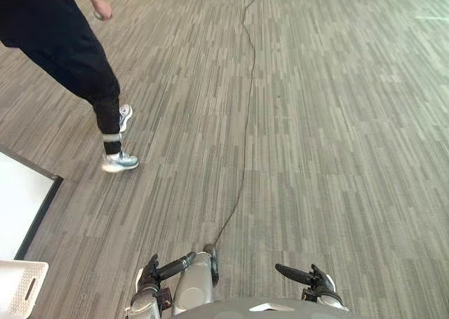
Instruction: Pick up cushions and gather them together orderly.
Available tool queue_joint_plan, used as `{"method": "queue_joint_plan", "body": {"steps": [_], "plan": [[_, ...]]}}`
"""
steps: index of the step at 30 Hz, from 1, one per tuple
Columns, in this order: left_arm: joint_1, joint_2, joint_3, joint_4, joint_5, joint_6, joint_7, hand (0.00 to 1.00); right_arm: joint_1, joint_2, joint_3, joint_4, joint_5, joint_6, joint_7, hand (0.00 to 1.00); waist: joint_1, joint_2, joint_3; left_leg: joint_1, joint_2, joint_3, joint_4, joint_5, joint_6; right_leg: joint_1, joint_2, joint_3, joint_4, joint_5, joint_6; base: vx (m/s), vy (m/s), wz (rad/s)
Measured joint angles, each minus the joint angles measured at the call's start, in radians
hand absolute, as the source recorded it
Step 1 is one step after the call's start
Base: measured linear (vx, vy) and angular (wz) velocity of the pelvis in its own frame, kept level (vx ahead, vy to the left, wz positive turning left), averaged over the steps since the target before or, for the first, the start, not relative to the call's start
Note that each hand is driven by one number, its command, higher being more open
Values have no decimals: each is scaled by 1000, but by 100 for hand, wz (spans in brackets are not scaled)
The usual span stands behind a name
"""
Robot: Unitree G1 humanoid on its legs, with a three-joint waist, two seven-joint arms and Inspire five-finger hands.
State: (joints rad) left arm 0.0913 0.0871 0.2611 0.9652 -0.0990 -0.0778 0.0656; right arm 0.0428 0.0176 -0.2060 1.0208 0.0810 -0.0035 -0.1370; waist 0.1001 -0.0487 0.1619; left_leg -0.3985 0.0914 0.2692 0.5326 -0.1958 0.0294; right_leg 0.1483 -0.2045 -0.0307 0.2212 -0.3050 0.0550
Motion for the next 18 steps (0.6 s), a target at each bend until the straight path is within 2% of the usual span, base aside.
{"method": "queue_joint_plan", "body": {"steps": [2, 3, 4, 5, 6, 7, 9, 10, 11, 12, 13, 14, 15, 16, 17, 18], "plan": [[2, 11, -1, 0, 2, 4, 0, 100, 6, 35, -12, -6, 0, 0, 7, 100, 3, -30, -16, 39, -27, 34, 48, -42, -2, 0, -43, 55, 93, 54, 74, 463, 320, -7], [3, 8, -1, 0, 5, 6, 1, 100, 6, 36, -13, -6, 0, -1, 8, 100, 7, -30, -17, 63, -34, 37, 42, -68, 10, -20, -48, 69, 156, 61, 84, 557, 394, -19], [6, 11, -2, 2, 12, 12, 2, 100, 7, 39, -14, -15, 0, -2, 14, 100, 11, -38, -17, 134, -65, 52, 4, -118, 58, -118, -65, 118, 411, 110, 114, 372, 270, -22], [5, 15, -3, 3, 13, 15, 2, 100, 8, 41, -15, -20, 0, -2, 16, 100, 10, -45, -16, 152, -75, 58, -7, -123, 58, -151, -71, 131, 487, 144, 110, 507, 310, -13], [2, 26, -15, 9, 13, 20, 4, 100, 14, 43, -15, -45, 0, -18, 24, 100, 0, -49, -17, 218, -97, 73, -44, -132, 50, -275, -81, 152, 750, 240, 117, 397, 185, 7], [-8, 25, -20, 12, 13, 23, 6, 100, 14, 42, -16, -60, 0, -26, 25, 100, -11, -48, -14, 275, -103, 76, -72, -133, 48, -340, -83, 111, 873, 251, 102, 480, 165, 5], [-15, 14, -21, 13, 13, 23, 14, 100, 12, 41, -20, -83, -1, -41, 26, 100, -16, -42, -11, 371, -111, 51, -152, -139, 57, -427, -67, 32, 969, 204, 35, 368, 67, 0], [-21, 4, -21, 15, 12, 23, 14, 100, 12, 42, -21, -97, 0, -52, 26, 100, -26, -38, -11, 419, -109, 39, -195, -142, 63, -474, -48, -22, 976, 170, 11, 381, 3, 11], [-33, -14, -25, 23, 11, 23, 14, 100, 9, 44, -22, -115, 0, -62, 26, 100, -36, -37, -7, 466, -108, 25, -235, -146, 68, -532, -26, -83, 941, 130, 8, 447, -45, 20], [-45, -24, -49, 32, 9, 24, 6, 100, 1, 47, -37, -126, 0, -66, 28, 100, -48, -31, -2, 512, -101, 14, -265, -163, 65, -584, 10, -139, 840, 103, 1, 377, -73, 17], [-49, -24, -56, 34, 10, 24, 1, 100, -2, 47, -43, -127, 0, -67, 29, 100, -50, -27, 1, 523, -98, 12, -269, -169, 63, -595, 22, -152, 801, 99, 0, 318, -72, 15], [-64, -29, -58, 44, 11, 24, -6, 100, -12, 44, -57, -120, 0, -67, 28, 100, -54, -19, 12, 555, -95, 5, -282, -182, 74, -613, 51, -179, 688, 99, -5, 424, -99, 26], [-80, -44, -57, 50, 11, 24, -3, 100, -18, 31, -69, -103, 2, -61, 29, 100, -61, -9, 23, 591, -94, -12, -310, -191, 68, -620, 81, -195, 509, 111, -8, 556, -150, 60], [-90, -63, -57, 50, 12, 21, -3, 100, -23, 13, -89, -81, 2, -48, 28, 100, -72, -3, 27, 633, -99, -44, -347, -200, 58, -619, 103, -191, 322, 157, -3, 594, -174, 89], [-92, -76, -58, 56, 12, 20, -4, 100, -19, -1, -102, -56, 9, -40, 28, 100, -83, 3, 31, 671, -105, -85, -381, -202, 54, -612, 113, -189, 258, 260, -39, 622, -191, 92], [-101, -91, -54, 71, 12, 21, -4, 100, -31, -12, -129, -48, 36, -27, 27, 100, -92, 24, 36, 706, -93, -125, -403, -199, 49, -599, 122, -199, 286, 272, -84, 532, -150, 58]]}}
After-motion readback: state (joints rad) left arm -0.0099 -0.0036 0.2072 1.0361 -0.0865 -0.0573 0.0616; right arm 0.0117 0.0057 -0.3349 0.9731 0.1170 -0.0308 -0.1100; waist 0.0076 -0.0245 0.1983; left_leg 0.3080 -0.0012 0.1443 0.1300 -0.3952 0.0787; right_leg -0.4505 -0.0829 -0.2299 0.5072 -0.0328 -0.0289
